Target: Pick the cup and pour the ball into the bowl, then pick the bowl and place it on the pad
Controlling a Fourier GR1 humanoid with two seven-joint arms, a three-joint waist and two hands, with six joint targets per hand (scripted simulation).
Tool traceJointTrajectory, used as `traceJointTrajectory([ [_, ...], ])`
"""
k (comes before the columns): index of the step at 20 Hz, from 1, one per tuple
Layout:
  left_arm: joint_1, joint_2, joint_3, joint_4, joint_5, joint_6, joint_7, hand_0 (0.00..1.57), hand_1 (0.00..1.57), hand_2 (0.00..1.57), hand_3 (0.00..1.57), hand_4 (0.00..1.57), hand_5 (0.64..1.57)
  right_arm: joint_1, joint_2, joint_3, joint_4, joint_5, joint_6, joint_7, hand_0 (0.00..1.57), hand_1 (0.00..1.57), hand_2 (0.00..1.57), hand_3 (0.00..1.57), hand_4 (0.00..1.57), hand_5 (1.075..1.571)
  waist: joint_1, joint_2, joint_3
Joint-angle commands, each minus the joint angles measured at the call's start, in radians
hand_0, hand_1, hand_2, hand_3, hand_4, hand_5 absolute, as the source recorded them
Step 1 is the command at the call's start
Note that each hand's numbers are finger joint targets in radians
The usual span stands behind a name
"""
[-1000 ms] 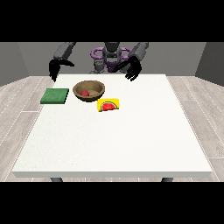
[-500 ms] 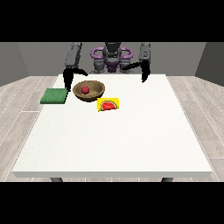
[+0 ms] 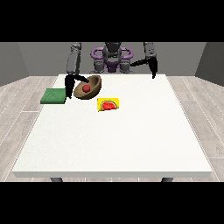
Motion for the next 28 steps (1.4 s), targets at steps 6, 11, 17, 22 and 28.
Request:
traceJointTrajectory([
  [6, 0.055, 0.004, -0.007, -0.094, -0.007, -0.041, -0.004, 0.0, 0.0, 0.0, 0.0, 0.0, 1.566, -0.079, 0.007, -0.003, 0.201, 0.0, -0.023, -0.14, 0.0, 0.0, 0.0, 0.0, 0.13, 1.562, 0.032, 0.039, 0.0022],
  [11, 0.002, 0.042, 0.045, -0.094, 0.019, -0.052, 0.021, 0.0, 0.0, 0.0, 0.0, 0.0, 1.569, -0.031, 0.03, -0.045, 0.253, -0.025, -0.145, -0.019, 0.78, 0.78, 0.39, 0.0, 0.44, 1.533, 0.014, 0.065, 0.002],
  [17, -0.021, 0.007, -0.001, -0.122, 0.018, -0.071, 0.007, 0.0, 0.0, 0.0, 0.0, 0.6, 1.544, 0.024, -0.079, 0.084, 0.256, 0.224, -0.425, -0.017, 1.57, 1.57, 1.57, 1.51, 0.94, 1.549, 0.103, 0.11, -0.0032],
  [22, -0.015, 0.023, 0.036, -0.038, 0.037, -0.085, 0.007, 0.0, 0.0, 0.0, 0.0, 0.9, 1.466, -0.06, -0.094, 0.139, 0.21, 0.278, -0.501, 0.214, 1.57, 1.57, 1.57, 1.26, 0.9, 1.566, 0.07, 0.008, -0.0027],
  [28, 0.081, 0.096, 0.156, 0.125, 0.094, -0.12, -0.042, 0.0, 0.0, 0.0, 0.0, 0.99, 1.419, -0.15, -0.069, 0.248, 0.113, 0.338, -0.463, 0.546, 1.57, 1.57, 1.57, 0.97, 0.82, 1.564, -0.077, -0.189, -0.0007],
])
